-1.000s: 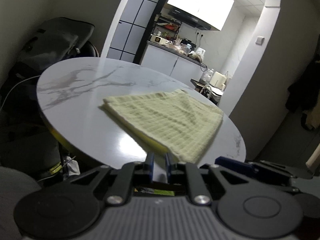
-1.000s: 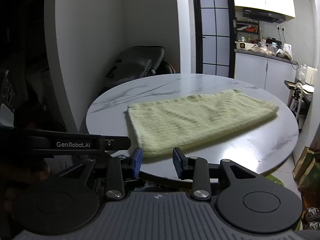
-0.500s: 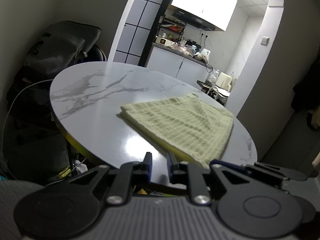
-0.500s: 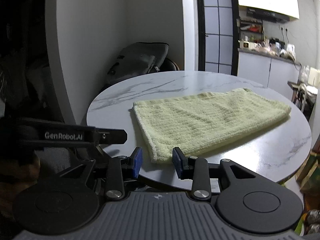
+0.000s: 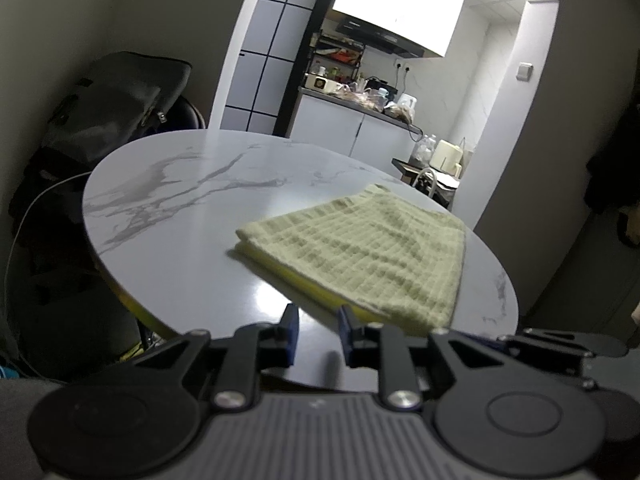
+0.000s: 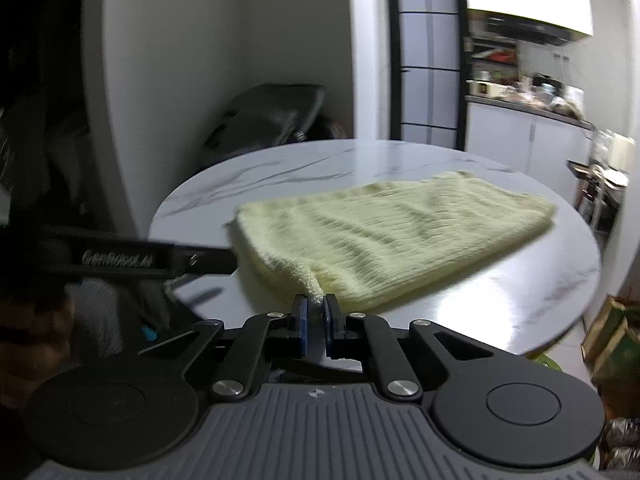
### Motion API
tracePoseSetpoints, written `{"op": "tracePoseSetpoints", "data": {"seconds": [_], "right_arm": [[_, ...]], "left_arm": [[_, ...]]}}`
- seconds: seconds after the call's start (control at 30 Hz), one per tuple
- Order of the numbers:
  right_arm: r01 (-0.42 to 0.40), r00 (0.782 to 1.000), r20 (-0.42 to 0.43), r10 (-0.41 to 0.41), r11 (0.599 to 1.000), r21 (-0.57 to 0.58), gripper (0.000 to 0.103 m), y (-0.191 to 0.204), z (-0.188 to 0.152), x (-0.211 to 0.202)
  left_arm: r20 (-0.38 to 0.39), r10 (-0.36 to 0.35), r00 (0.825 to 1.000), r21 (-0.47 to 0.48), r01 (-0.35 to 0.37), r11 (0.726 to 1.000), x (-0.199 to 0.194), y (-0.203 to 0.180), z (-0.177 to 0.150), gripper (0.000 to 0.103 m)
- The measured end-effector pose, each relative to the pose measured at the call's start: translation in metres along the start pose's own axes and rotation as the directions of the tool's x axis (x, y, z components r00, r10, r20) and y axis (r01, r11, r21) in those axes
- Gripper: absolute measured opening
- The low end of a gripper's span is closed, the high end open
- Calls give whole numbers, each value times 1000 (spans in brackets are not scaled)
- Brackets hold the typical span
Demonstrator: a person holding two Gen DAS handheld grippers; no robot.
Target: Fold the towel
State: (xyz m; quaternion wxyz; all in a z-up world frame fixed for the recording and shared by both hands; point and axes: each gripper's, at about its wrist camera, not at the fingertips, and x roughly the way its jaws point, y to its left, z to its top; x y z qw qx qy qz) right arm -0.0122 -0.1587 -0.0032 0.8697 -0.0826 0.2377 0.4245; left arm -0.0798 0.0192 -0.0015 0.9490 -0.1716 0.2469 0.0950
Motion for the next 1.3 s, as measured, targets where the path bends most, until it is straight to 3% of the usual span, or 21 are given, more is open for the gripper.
{"op": "tracePoseSetpoints", "data": {"seconds": [0.27,0.47,0.83,1.0,1.3], "right_arm": [[22,998,54,-21,1000,-14,9,-8,13,-13],[52,997,54,-51,999,-14,9,-21,15,-19],[81,994,79,-79,996,-26,9,-32,24,-32],[85,993,86,-82,996,-31,9,-33,25,-34],[105,991,86,-103,994,-24,9,-40,23,-40]], "left_arm": [[-9,-6,1000,46,6,999,11,-13,3,28],[13,31,999,83,-32,996,17,-16,2,32],[37,75,997,145,-79,986,26,-24,3,50],[41,92,995,149,-97,984,30,-19,7,52],[44,43,998,205,-51,977,31,-25,7,58]]}}
